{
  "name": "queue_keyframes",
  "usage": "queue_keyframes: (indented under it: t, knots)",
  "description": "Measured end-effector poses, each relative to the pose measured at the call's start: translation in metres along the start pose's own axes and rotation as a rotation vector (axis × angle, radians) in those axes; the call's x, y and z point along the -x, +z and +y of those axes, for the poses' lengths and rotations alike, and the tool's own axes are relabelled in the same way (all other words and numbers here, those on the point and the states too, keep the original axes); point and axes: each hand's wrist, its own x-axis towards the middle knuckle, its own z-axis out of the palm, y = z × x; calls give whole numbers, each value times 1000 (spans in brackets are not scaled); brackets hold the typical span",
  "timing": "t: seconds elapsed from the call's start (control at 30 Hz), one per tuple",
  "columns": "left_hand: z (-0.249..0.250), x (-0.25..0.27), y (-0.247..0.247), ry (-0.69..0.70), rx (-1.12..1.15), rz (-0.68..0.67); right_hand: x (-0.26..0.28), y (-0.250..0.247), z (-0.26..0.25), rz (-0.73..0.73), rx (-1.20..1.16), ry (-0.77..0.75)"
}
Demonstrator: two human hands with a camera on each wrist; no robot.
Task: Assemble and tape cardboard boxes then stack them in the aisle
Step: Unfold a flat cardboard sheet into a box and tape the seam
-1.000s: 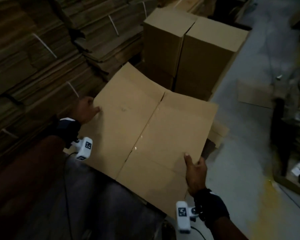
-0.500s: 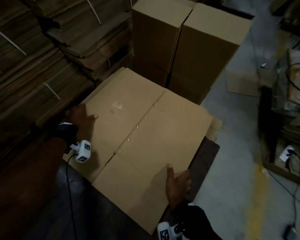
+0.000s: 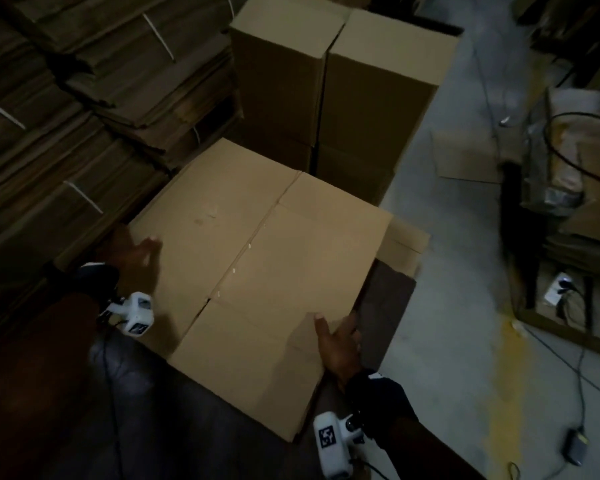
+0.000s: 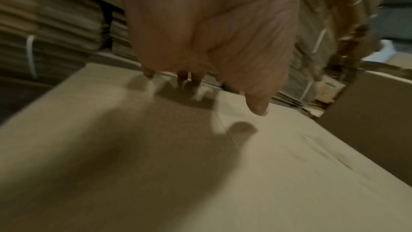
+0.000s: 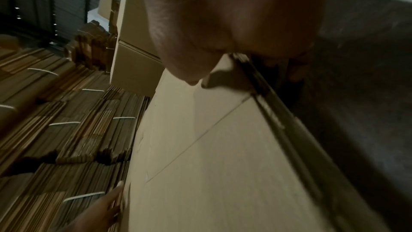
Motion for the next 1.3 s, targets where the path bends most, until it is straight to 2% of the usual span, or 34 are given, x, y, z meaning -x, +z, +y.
queue_keyframes:
  t: [0.07,0.13,0.27,0.47,0.53,0.7,0.8,0.9,1.07,1.3]
  knots:
    - [3,17,6,7,-60,68,0,-12,3,1,-8,-34]
    - [34,71,18,72,-137,122,-1,-26,6,44,-16,-86]
    - [103,201,79,425,-122,91,-7,-66,23,117,-66,-248]
    - [205,365,189,748,94,152,-35,-178,72,278,36,-395]
    - [242,407,231,709,191,63,-52,-223,95,310,59,-436]
    - [325,475,352,483,281,-219,-102,-354,163,364,79,-449]
    - [374,496,408,412,256,-337,-131,-426,200,390,86,-375]
    - [417,498,446,392,210,-360,-167,-487,209,395,88,-373]
    - [484,461,505,322,180,-337,-264,-556,182,353,143,-428]
    - [568,383,594,183,130,-352,-405,-618,133,206,278,-467]
